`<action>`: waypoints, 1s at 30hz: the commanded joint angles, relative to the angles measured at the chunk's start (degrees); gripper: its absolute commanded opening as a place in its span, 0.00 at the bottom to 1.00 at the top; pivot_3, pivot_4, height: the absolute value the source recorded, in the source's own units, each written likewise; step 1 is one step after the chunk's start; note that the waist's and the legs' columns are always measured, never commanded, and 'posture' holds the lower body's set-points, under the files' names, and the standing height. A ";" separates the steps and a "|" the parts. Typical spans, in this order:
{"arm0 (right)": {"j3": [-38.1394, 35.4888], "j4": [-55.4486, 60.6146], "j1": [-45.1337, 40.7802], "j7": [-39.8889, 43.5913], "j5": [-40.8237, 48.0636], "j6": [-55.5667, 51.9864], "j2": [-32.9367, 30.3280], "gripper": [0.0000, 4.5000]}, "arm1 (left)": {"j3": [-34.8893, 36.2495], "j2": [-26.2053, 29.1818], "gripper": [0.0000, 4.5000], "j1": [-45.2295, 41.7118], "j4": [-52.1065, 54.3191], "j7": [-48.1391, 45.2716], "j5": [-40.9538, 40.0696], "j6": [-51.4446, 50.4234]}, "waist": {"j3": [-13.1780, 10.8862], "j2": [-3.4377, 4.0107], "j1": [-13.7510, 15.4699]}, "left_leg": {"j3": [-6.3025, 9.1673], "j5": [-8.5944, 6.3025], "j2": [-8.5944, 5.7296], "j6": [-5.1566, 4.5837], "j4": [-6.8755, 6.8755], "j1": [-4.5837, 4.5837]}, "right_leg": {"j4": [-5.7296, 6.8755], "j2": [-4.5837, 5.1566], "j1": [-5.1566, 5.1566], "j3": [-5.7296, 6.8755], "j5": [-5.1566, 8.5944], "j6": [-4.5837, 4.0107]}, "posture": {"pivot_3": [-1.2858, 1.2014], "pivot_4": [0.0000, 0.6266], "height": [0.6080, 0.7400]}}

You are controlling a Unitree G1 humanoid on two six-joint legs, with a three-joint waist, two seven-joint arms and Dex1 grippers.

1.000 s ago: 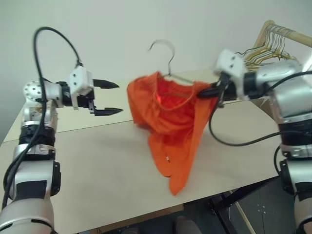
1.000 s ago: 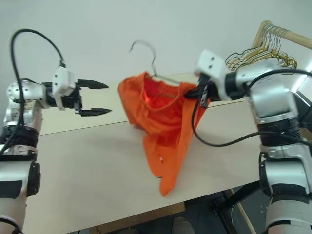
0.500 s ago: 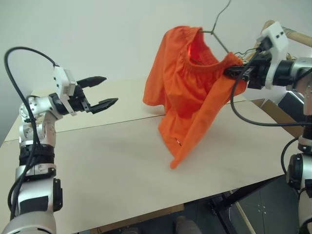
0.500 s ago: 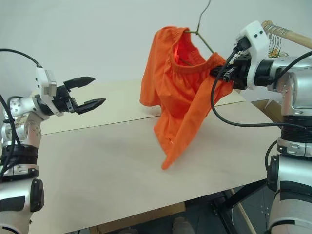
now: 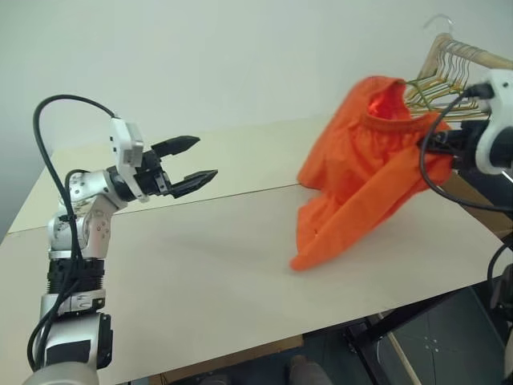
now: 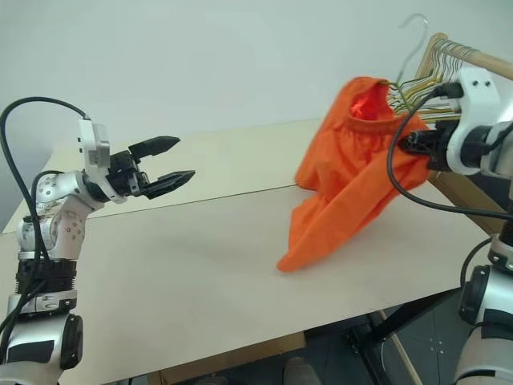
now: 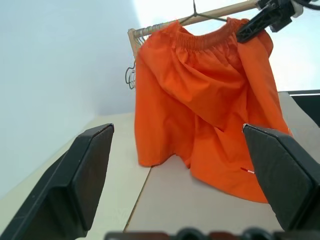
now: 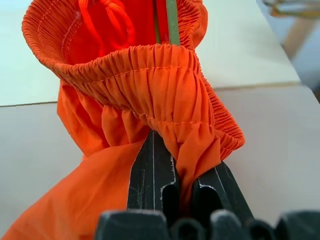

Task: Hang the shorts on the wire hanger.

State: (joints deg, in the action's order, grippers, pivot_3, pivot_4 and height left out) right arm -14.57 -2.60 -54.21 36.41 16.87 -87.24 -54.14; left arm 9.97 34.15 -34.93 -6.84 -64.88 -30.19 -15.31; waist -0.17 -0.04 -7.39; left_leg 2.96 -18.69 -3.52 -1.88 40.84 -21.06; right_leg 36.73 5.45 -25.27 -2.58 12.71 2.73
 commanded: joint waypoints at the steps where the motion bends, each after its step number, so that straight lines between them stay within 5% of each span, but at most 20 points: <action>1: -2.18 3.19 2.20 -5.01 -2.36 -2.80 -2.67 0.00 | -0.55 -0.01 0.99 0.11 2.39 0.34 -0.49 -0.22 | 0.01 0.02 -0.26 | 0.00 0.00 0.00 0.00 0.01 0.00 | 0.00 0.02 0.01 0.00 0.00 0.00 | 0.42 0.00 1.00; 12: -6.66 -0.48 4.54 -23.82 -14.74 0.14 -2.41 0.00 | -2.75 -1.41 0.99 -0.70 2.51 -0.89 -1.03 0.61 | 0.28 0.52 -2.48 | -0.06 0.01 0.01 -0.01 0.00 0.04 | -0.05 0.04 0.05 -0.14 0.00 0.00 | 0.41 0.00 1.00; 19: -12.94 -3.69 -0.22 -36.12 -19.82 7.08 6.35 0.00 | -1.58 -7.03 0.99 0.87 4.99 0.44 -3.15 4.48 | 0.33 0.60 -4.33 | -0.18 -0.19 0.08 -0.35 -0.06 0.47 | -0.20 -0.05 0.49 -0.30 0.00 0.01 | 0.41 0.00 1.00; 30: -15.60 -27.27 -6.54 -43.83 -18.95 25.58 7.36 0.00 | -1.63 -14.19 0.99 3.16 8.86 7.57 -4.40 5.12 | 0.44 0.81 -5.07 | -0.29 -0.33 0.06 -0.61 -0.14 0.92 | -0.73 -0.35 1.13 -0.67 -0.07 0.22 | 0.43 0.00 1.00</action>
State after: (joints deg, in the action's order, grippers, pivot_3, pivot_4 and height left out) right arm -29.65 -28.33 -58.00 -6.10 -2.41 -66.08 -45.51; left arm 8.13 20.00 -31.49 -0.26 -57.93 -33.83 -11.13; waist 0.27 0.76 -12.45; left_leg 2.66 -19.03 -3.45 -2.50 40.69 -20.14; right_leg 35.99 5.08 -24.14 -3.26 12.64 2.94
